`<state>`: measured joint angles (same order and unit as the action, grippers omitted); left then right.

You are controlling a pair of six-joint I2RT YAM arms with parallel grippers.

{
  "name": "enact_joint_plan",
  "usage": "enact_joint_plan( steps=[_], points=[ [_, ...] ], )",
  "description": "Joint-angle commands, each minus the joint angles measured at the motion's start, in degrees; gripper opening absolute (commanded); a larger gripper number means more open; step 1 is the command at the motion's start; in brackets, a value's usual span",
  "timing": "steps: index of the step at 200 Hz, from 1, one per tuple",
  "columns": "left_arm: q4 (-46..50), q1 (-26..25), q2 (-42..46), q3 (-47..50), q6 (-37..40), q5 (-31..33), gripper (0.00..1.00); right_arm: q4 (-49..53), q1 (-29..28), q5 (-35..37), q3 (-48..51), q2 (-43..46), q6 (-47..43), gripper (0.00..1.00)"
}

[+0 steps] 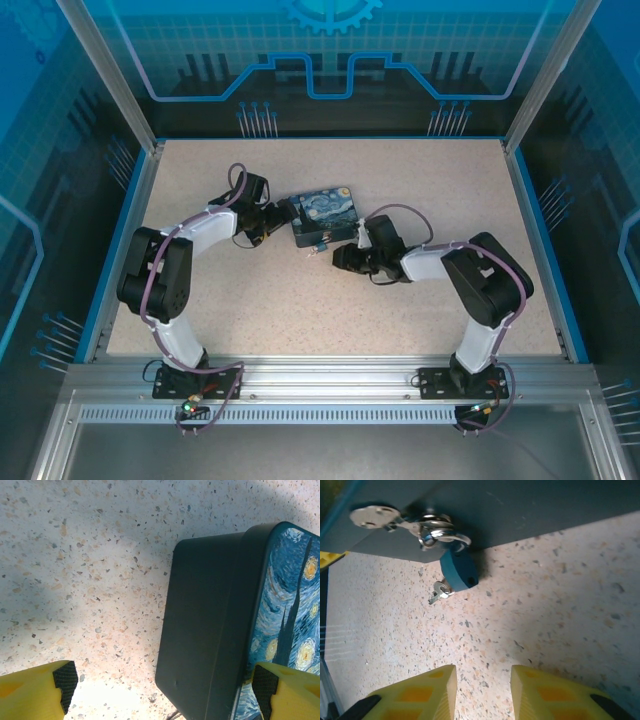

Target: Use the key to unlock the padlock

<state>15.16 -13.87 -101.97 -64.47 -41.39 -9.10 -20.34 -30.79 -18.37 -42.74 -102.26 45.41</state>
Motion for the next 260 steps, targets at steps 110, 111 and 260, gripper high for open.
enact_joint_plan(
  steps=[110, 111, 260],
  points=[
    [3.74, 0.16, -1.38, -2.86, 2.8, -3.25, 0.92, -22.61, -1.02, 3.86, 2.02, -6.81, 3.92, 0.46],
    [3.74, 0.16, -1.38, -2.81, 2.8, -3.23, 0.92, -22.54, -1.07, 3.87, 1.95, -6.86, 3.87, 0.46],
    [2.22, 0.25, -1.55, -2.12, 1.5, -5.5, 0.92, -20.17, -3.42, 1.62, -2.02, -11.67, -0.68, 0.42]
  ],
)
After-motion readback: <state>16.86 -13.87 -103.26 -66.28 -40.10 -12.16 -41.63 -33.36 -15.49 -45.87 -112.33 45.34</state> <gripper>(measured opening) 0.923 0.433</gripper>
